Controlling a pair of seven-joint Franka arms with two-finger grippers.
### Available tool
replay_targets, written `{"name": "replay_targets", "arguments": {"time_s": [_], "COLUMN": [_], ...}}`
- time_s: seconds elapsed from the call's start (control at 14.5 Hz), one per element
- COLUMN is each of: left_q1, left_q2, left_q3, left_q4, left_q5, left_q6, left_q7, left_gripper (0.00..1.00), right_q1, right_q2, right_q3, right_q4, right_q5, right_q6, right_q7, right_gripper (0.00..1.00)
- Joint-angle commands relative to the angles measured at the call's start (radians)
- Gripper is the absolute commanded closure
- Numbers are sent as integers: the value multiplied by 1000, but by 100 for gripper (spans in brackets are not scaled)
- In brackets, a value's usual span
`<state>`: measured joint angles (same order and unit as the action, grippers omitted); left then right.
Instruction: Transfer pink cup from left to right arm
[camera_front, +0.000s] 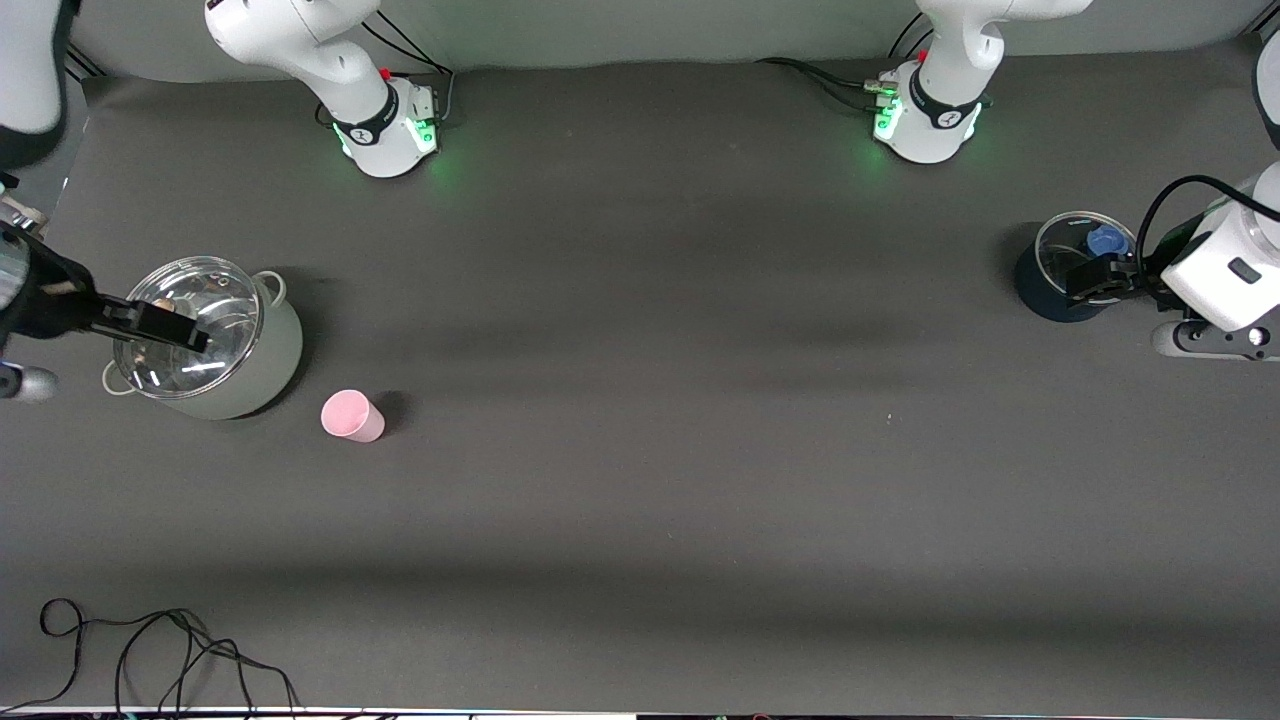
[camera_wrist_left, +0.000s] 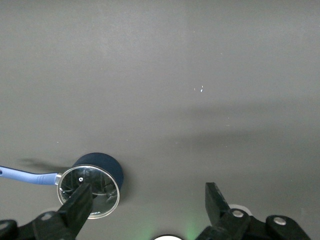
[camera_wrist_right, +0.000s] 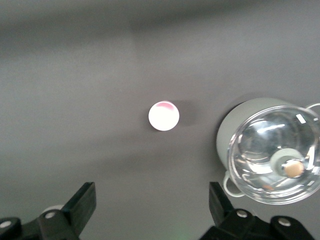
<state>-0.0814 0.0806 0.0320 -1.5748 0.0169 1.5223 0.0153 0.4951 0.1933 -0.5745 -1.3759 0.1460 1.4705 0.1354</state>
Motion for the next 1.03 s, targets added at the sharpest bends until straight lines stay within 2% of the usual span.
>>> {"name": "replay_targets", "arguments": {"time_s": [0.0,0.76,0.9,0.96], "left_q1": [-18,-26,-24,-21], "left_q2": [-5,-1,-1,-1], "left_q3": [22,19,19,19], "left_q4": [4,15,15,18], "left_q5": [-11,-14,-12,-14], "left_q6": [3,12,7,10], "left_q7": [-1,-1,5,17], "left_gripper": [0,0,0,0], "right_q1": [13,8,-27,-73], "right_q2": [31,26,14,8], "right_q3": [-12,-18,5,51], "right_q4": [55,37,29,29], "right_q5": [-32,-34,-34,-34], "right_q6": [-25,-67,-67,-65], "right_q7": [1,-7,-5,-5], "right_gripper": [0,0,0,0]}}
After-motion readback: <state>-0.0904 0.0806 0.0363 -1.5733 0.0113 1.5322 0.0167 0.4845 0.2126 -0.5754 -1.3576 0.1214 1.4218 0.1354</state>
